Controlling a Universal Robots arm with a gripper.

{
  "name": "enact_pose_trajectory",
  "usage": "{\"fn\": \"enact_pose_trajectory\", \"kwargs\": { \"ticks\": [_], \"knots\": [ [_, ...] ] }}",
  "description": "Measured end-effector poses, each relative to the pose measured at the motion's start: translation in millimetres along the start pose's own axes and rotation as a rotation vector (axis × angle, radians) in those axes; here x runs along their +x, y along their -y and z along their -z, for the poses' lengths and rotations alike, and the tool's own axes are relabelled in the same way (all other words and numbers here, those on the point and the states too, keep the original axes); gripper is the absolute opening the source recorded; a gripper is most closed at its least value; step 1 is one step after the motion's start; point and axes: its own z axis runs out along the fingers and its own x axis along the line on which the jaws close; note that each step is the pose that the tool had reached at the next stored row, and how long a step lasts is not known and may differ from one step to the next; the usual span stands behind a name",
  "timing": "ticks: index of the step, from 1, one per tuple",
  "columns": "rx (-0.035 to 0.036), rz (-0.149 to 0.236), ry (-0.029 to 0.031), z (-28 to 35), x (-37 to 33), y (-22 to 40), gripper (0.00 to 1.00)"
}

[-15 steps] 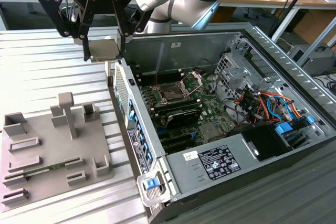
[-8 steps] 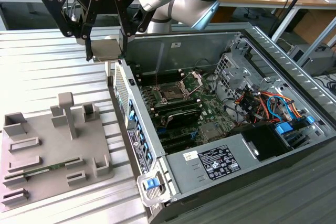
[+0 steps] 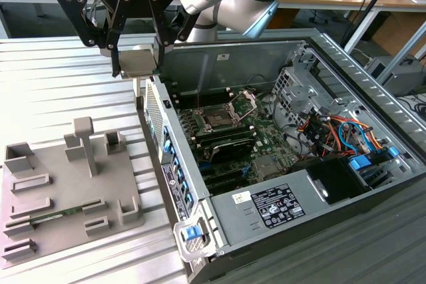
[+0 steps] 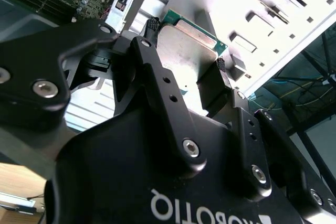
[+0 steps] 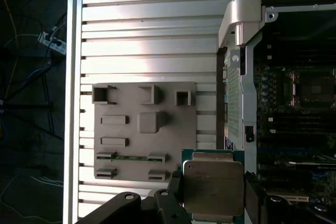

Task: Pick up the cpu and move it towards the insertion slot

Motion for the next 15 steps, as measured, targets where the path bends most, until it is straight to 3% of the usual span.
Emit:
{"fn": "enact_pose_trajectory", "kwargs": {
  "ticks": [15],
  "knots": [
    [0.0000,0.000,0.0000,-0.2,-8.3,0.2,0.55]
  ]
}}
